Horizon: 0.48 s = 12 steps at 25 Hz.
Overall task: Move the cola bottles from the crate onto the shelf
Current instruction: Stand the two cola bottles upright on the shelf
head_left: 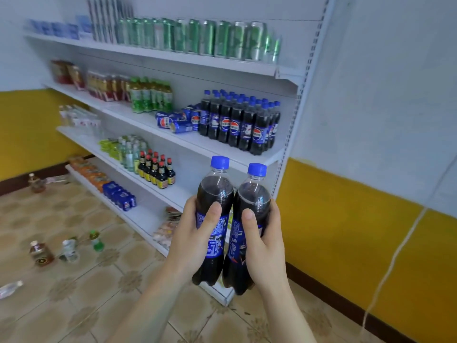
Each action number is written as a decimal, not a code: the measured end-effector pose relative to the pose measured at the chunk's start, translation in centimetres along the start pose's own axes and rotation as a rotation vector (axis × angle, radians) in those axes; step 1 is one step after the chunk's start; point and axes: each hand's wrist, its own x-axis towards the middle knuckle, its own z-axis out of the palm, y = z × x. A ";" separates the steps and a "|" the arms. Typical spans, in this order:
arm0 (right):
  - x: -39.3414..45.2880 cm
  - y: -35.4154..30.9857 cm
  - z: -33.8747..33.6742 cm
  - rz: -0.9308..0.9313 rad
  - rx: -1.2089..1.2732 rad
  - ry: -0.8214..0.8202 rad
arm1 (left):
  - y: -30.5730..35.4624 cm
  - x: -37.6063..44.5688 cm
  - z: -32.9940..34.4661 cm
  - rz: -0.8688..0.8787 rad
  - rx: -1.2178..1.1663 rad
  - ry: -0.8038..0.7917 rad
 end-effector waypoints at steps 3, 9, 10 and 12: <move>2.1 0.7 1.0 0.012 0.003 -0.041 | -0.4 1.5 -0.7 -0.017 -0.015 0.044; 6.5 2.0 3.1 -0.013 0.014 -0.149 | -1.5 5.4 -2.3 0.003 0.006 0.128; 7.2 2.4 3.6 -0.016 0.003 -0.151 | -1.8 6.1 -2.6 0.002 0.018 0.135; 8.6 2.8 4.5 -0.017 -0.008 -0.158 | -2.0 7.5 -3.4 0.006 0.041 0.147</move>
